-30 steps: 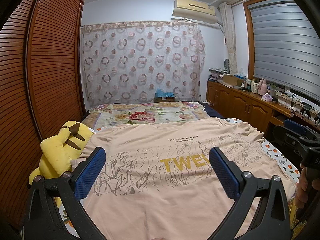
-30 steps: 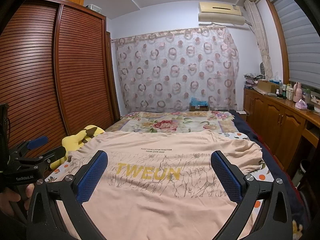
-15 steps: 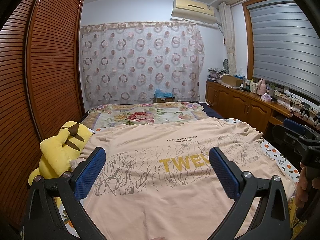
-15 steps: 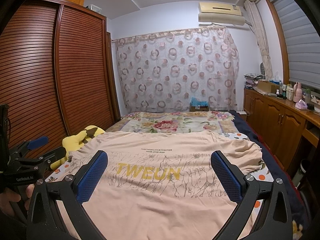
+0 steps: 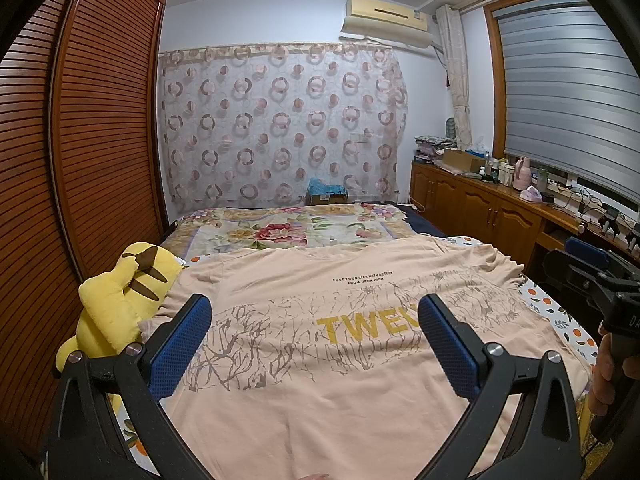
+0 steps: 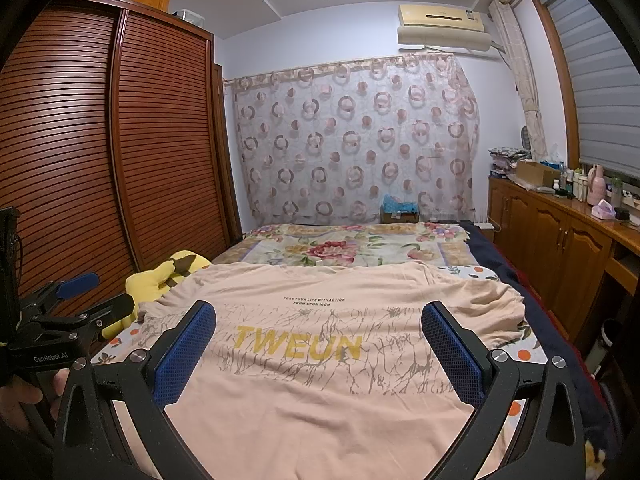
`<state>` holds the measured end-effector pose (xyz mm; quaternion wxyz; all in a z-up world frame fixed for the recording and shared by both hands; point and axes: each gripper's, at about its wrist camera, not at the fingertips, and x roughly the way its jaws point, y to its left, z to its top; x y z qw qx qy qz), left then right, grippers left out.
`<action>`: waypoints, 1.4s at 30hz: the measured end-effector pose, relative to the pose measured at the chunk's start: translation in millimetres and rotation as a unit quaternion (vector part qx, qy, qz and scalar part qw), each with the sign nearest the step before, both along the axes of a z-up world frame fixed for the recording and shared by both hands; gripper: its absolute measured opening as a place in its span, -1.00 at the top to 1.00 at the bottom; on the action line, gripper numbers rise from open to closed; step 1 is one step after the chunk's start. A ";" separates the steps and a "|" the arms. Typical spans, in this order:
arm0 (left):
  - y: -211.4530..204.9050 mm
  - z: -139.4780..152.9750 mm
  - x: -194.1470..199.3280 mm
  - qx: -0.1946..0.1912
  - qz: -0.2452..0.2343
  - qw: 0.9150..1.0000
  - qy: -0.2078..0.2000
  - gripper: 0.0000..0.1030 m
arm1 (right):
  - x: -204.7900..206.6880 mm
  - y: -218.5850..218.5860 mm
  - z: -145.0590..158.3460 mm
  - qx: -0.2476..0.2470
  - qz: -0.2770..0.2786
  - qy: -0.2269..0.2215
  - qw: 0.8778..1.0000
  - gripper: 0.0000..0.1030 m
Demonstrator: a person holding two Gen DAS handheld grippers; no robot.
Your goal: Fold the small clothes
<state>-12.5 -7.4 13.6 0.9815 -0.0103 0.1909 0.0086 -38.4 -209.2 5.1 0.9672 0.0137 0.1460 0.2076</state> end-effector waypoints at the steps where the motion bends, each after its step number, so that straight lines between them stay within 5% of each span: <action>1: 0.0 0.0 -0.1 0.000 0.000 1.000 0.000 -1.00 | -0.1 0.1 -0.1 0.000 0.001 0.000 1.000 -1.00; 18: 16.7 -22.2 21.4 0.002 0.015 0.999 0.046 -1.00 | 23.7 11.3 -13.4 -0.015 0.049 0.036 0.998 -1.00; 26: 52.8 -47.2 46.9 0.020 0.019 0.996 0.083 -1.00 | 62.1 23.7 -21.5 -0.033 0.083 0.070 0.994 -1.00; 33: 89.7 -59.0 61.7 -0.006 -0.004 0.993 0.117 -1.00 | 110.1 29.5 -33.0 -0.054 0.112 0.131 0.984 -0.95; 42: 149.6 -62.9 77.3 -0.021 0.026 0.987 0.154 -1.00 | 133.8 25.2 -29.5 -0.081 0.131 0.169 0.973 -0.95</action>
